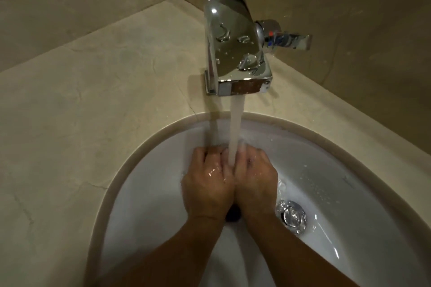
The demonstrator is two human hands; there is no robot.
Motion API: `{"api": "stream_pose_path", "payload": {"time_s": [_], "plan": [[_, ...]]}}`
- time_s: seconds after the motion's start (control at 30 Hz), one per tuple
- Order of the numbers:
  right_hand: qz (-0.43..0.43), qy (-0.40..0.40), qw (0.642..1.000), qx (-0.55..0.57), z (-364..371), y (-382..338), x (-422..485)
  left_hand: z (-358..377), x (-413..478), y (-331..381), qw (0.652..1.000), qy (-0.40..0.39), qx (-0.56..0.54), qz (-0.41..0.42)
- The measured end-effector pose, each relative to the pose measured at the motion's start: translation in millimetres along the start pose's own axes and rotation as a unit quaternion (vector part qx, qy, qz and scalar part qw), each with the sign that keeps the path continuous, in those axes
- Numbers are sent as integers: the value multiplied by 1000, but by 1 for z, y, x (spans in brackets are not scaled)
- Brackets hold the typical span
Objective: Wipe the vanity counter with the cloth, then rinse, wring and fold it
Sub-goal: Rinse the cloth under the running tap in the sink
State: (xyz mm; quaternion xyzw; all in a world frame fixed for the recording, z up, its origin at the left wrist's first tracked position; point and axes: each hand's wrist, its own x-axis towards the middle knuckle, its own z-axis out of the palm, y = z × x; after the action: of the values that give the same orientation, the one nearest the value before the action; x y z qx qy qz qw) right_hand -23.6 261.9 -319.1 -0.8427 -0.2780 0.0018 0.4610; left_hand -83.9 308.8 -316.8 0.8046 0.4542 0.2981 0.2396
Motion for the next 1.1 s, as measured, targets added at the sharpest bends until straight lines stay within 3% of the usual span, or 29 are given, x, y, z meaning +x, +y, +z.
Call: {"api": "stream_pose_path", "payload": {"time_s": [0.1, 0.23, 0.33, 0.53, 0.63, 0.83, 0.93, 1.1], "plan": [[62, -22, 997, 39, 0, 3, 4, 4, 5, -2, 999, -7, 41, 18], [87, -84, 993, 6, -4, 5, 7, -3, 6, 6, 998, -37, 27, 30], [143, -112, 982, 46, -15, -7, 10, -17, 10, 10, 993, -91, -52, -61], [163, -45, 953, 252, -39, -44, 13, -52, 17, 21, 958, -39, -275, -79], [180, -16, 959, 219, -31, -38, -4, -51, 11, 21, 973, -56, -217, -57], [104, -46, 990, 83, -10, -3, -31, -26, -4, -4, 992, -70, -85, 55], [-17, -71, 997, -1, -5, 7, -32, -22, -7, -14, 992, -58, -95, 60], [-134, -7, 987, -84, -1, 16, -22, -11, -6, -14, 993, -26, -18, 116]]}}
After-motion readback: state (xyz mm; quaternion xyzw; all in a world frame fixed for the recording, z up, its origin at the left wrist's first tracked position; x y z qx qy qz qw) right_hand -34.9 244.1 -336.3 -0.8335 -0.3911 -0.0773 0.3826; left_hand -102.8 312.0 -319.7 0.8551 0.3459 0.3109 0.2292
